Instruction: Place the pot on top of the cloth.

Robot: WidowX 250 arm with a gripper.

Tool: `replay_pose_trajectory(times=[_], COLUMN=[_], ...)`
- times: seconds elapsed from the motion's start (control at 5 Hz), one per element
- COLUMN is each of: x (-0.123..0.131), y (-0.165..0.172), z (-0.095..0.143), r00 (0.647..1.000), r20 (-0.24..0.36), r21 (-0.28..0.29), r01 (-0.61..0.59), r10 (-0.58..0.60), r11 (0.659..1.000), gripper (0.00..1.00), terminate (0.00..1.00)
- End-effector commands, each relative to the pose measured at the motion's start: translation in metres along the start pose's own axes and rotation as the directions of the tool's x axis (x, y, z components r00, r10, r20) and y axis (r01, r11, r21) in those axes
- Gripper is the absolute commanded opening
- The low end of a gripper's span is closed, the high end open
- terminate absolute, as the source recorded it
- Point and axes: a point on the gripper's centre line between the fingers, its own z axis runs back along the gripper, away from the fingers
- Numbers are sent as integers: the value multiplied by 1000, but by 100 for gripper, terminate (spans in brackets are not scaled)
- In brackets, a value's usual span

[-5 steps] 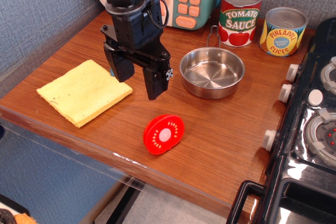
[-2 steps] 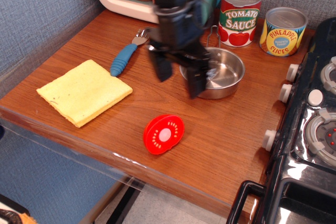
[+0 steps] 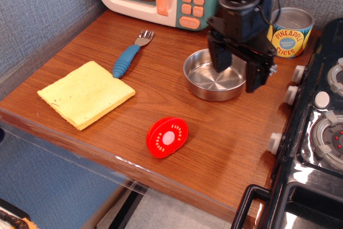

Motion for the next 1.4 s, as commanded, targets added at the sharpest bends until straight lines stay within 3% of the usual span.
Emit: replay_pose_trajectory(times=[0.0,0.4,0.6,1.2], x=[15,15,13,10], y=[4,17,18,17], z=[-16,-34,-39,-44], r00=[999,996,995,992], r20=[-46,-93,-100,-120], r21=[39,33,25,20], r01=[27,-10,-24,-31], r10=[-25,13,27,33], r11=[999,999,999,999], gripper=[100,100,0,0], terminate=[0,0,0,0])
